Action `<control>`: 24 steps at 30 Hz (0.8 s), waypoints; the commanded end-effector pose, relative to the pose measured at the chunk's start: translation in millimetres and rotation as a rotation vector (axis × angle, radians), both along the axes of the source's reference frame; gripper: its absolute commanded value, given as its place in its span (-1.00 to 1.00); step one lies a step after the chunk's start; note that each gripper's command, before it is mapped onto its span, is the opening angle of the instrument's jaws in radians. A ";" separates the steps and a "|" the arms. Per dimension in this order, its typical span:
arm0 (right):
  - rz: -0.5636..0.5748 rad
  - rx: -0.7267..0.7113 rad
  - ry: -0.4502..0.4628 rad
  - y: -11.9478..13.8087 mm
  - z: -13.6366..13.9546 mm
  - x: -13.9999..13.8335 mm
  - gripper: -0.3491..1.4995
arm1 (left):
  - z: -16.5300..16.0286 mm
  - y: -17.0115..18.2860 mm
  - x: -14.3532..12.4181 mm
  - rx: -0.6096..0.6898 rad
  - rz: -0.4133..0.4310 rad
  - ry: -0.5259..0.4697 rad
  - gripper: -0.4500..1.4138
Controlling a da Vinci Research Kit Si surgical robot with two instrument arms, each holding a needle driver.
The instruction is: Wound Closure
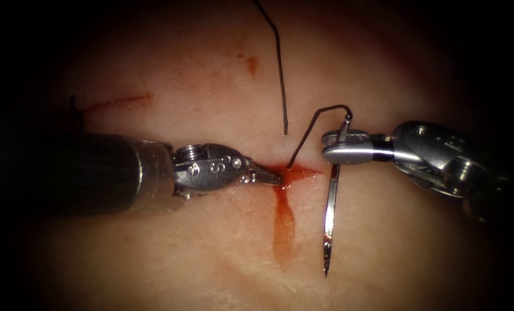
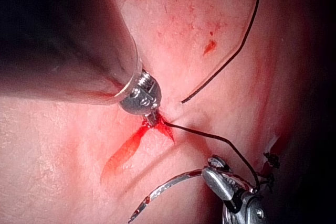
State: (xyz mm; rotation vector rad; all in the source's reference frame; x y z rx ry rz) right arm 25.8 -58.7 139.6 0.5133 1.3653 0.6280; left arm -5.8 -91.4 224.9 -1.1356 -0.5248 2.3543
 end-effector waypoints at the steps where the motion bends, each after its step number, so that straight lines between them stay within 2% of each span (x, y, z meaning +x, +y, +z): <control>1: -0.003 -0.008 0.002 -0.4 0.4 0.7 -1.00 | 0.8 -0.2 -0.6 -0.001 -0.010 0.012 -1.00; 9: -0.008 -0.045 0.005 -0.6 -0.2 0.8 -1.00 | 2.8 1.5 -0.4 0.002 -0.001 0.127 -1.00; 14: -0.012 -0.062 0.005 -0.7 -0.3 0.8 -1.00 | 4.6 1.0 -0.2 0.021 0.065 0.246 -1.00; 16: -0.015 -0.068 0.006 -0.7 -0.3 0.8 -1.00 | 4.7 1.2 -0.1 0.042 0.096 0.258 -1.00; 17: -0.015 -0.068 0.006 -0.7 -0.3 0.8 -1.00 | 4.7 1.2 -0.1 0.042 0.096 0.258 -1.00; 18: -0.015 -0.068 0.006 -0.7 -0.3 0.8 -1.00 | 4.7 1.6 -0.1 0.078 0.138 0.261 -1.00; 21: -0.018 -0.068 0.008 -0.7 -0.3 0.8 -1.00 | 4.2 2.2 -0.3 0.197 0.241 0.177 -1.00; 24: -0.021 -0.068 0.010 -0.8 -0.3 0.9 -1.00 | 4.0 2.1 -0.7 0.281 0.282 0.123 -1.00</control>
